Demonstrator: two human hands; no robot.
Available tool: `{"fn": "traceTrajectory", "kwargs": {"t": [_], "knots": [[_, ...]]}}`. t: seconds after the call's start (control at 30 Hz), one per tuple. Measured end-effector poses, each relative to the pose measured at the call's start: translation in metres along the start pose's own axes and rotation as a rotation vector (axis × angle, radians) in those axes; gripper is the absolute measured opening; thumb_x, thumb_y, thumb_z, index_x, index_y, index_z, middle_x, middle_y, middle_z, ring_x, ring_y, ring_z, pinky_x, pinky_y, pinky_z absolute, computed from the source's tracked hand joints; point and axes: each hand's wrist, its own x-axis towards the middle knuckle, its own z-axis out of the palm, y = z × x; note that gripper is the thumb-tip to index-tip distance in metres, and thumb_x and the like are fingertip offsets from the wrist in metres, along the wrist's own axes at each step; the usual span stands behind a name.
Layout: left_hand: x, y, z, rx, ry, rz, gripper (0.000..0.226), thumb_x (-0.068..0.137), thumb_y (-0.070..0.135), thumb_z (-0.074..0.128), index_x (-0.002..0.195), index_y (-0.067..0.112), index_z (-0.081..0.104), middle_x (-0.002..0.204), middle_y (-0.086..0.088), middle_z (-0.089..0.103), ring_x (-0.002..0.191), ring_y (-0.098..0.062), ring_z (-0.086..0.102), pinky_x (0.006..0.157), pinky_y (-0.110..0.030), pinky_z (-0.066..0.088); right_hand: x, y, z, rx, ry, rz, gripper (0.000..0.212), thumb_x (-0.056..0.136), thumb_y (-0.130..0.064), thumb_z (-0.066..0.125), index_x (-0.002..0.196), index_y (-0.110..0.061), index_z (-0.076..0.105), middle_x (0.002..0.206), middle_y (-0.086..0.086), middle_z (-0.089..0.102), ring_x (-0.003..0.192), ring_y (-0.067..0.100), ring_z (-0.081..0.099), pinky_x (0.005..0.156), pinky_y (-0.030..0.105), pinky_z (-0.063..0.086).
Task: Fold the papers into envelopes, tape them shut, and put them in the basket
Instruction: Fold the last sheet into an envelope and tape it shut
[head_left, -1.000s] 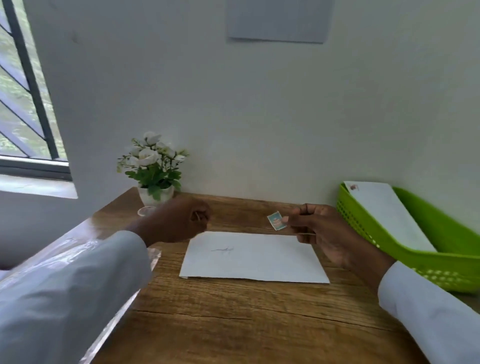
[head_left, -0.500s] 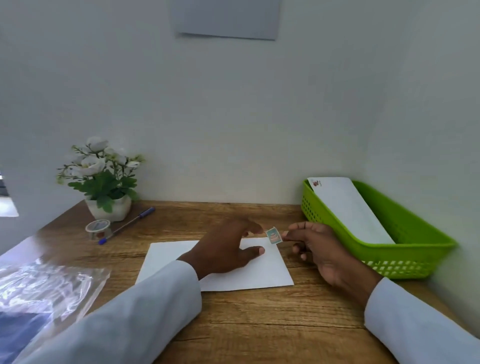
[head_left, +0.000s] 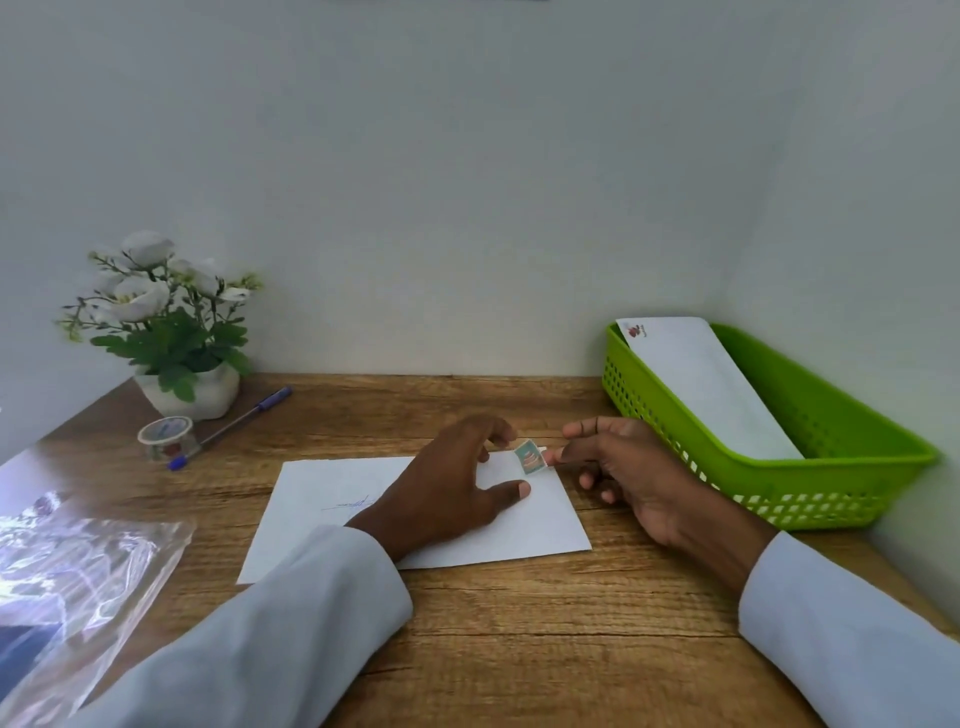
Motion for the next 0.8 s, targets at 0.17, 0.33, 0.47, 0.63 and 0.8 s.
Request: {"fn": "traceTrajectory", "kwargs": {"t": [0.17, 0.33, 0.47, 0.63, 0.8], "knots": [[0.001, 0.000, 0.000, 0.038, -0.017, 0.032, 0.042, 0.083, 0.043, 0.070, 0.120, 0.030, 0.056, 0.124, 0.011, 0.053, 0.099, -0.004, 0.051, 0.074, -0.012, 0.042, 0.001, 0.001, 0.001, 0.006, 0.013, 0.005, 0.034, 0.075, -0.002, 0.078, 0.105, -0.006, 0.063, 0.063, 0.001, 0.064, 0.043, 0.008, 0.046, 0.034, 0.019, 0.030], [0.003, -0.005, 0.002, 0.056, -0.035, 0.068, 0.039, 0.085, 0.042, 0.068, 0.121, 0.029, 0.061, 0.126, 0.008, 0.053, 0.101, -0.005, 0.047, 0.079, -0.018, 0.039, 0.001, 0.002, 0.002, -0.003, 0.032, 0.011, 0.032, 0.075, -0.001, 0.077, 0.103, -0.006, 0.063, 0.066, 0.003, 0.064, 0.041, 0.007, 0.046, 0.033, 0.018, 0.031], [0.005, -0.007, 0.003, 0.068, -0.051, 0.070, 0.036, 0.085, 0.041, 0.068, 0.118, 0.029, 0.065, 0.126, 0.008, 0.053, 0.111, -0.010, 0.046, 0.084, -0.023, 0.040, 0.001, 0.004, 0.003, -0.017, 0.049, -0.009, 0.030, 0.074, -0.002, 0.079, 0.099, -0.008, 0.063, 0.065, 0.003, 0.063, 0.039, 0.007, 0.046, 0.033, 0.018, 0.031], [0.007, -0.004, 0.003, 0.083, -0.050, 0.065, 0.032, 0.087, 0.039, 0.065, 0.117, 0.027, 0.067, 0.125, 0.005, 0.056, 0.109, -0.009, 0.047, 0.080, -0.020, 0.038, 0.000, 0.006, 0.004, -0.051, 0.061, -0.047, 0.028, 0.076, -0.005, 0.079, 0.100, -0.009, 0.064, 0.066, 0.003, 0.064, 0.038, 0.004, 0.047, 0.034, 0.017, 0.032], [0.011, 0.002, 0.005, 0.036, -0.008, 0.008, 0.023, 0.091, 0.032, 0.062, 0.112, 0.025, 0.070, 0.115, 0.004, 0.059, 0.096, -0.008, 0.049, 0.075, -0.019, 0.037, -0.002, 0.008, 0.004, -0.047, 0.064, -0.073, 0.028, 0.077, -0.005, 0.077, 0.101, -0.009, 0.064, 0.062, 0.001, 0.063, 0.036, 0.003, 0.047, 0.034, 0.017, 0.032]]}}
